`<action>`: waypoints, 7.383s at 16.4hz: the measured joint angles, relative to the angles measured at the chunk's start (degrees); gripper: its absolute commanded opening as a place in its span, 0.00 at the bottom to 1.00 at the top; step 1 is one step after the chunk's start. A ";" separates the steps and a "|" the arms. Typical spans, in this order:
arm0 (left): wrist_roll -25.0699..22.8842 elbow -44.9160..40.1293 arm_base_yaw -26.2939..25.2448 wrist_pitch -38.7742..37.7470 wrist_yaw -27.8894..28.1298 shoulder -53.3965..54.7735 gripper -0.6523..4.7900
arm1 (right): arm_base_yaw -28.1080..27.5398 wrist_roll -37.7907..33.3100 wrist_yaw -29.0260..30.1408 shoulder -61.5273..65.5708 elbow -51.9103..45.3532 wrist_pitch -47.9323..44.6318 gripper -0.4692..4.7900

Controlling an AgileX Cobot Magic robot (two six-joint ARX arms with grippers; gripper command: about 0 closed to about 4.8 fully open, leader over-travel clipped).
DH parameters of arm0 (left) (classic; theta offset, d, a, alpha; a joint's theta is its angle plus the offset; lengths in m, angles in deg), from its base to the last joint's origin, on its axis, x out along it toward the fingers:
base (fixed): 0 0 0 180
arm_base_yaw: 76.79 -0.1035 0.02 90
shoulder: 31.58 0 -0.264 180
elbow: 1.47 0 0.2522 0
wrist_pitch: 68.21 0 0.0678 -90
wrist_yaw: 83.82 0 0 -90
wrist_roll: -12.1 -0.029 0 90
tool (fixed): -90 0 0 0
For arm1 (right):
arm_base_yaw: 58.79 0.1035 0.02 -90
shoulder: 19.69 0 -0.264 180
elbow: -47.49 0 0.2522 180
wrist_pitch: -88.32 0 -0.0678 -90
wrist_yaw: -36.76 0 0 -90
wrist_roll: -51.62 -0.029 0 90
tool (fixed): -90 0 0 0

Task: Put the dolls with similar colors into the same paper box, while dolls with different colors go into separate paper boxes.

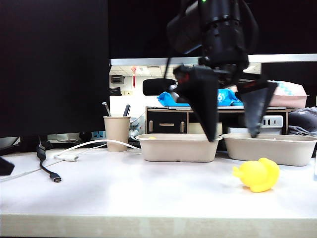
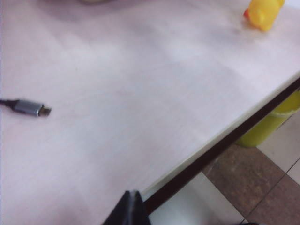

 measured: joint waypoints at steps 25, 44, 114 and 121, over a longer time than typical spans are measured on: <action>0.00 0.00 0.02 0.11 0.00 -0.90 0.11 | -2.80 -4.79 -4.68 0.37 -14.14 -11.80 1.00; 0.00 0.00 0.02 0.13 0.00 -0.87 0.11 | -2.82 -4.66 -4.92 0.20 -14.08 -13.70 0.50; 0.00 0.00 -36.46 -0.24 -0.92 -18.58 0.11 | -6.45 9.53 -12.94 -70.47 -32.57 -44.76 0.13; 0.00 0.00 -36.46 -0.26 -0.92 -18.56 0.11 | -6.45 9.53 -12.94 -80.74 -34.05 -37.55 0.13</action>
